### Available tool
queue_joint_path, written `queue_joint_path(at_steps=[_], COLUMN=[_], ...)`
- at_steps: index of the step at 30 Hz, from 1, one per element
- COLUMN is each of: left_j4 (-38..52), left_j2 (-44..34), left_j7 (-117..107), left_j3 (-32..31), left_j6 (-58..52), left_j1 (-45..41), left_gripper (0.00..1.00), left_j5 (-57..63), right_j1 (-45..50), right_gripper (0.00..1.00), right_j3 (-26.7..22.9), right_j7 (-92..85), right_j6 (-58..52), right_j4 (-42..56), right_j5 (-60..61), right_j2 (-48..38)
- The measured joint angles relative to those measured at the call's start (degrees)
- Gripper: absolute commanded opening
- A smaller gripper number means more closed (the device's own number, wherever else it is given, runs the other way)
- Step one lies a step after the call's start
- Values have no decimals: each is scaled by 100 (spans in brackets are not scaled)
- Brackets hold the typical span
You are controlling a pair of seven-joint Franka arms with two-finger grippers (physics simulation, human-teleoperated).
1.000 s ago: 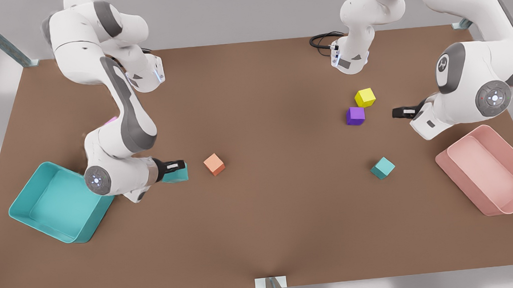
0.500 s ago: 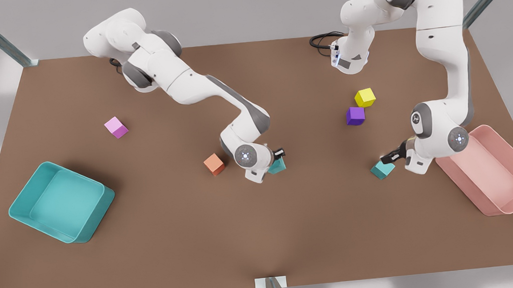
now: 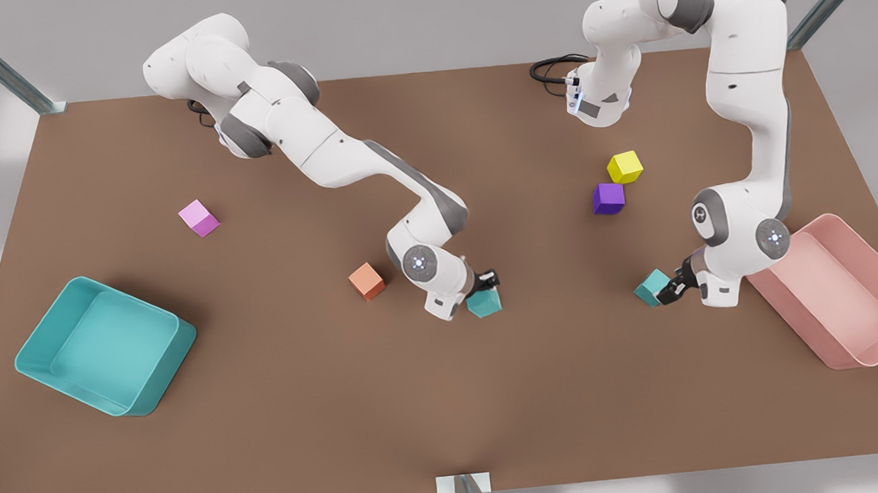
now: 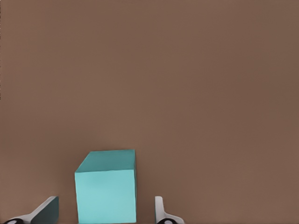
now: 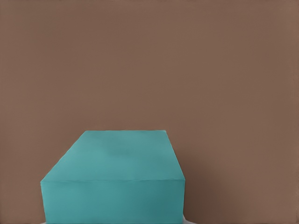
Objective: Stack the two blue cubes on top of each other
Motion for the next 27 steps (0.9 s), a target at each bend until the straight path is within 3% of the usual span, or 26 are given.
queue_joint_path(at_steps=[27], left_j4=[-29], left_j2=[179], left_j7=[-661], left_j3=[2], left_j6=[118], left_j1=[6], left_gripper=[100], left_j5=[-13], right_j1=[-243], right_gripper=[100], right_j3=[21], right_j7=[291], right_j6=[-106], right_j4=[-73], right_j5=[-220], right_j2=[4])
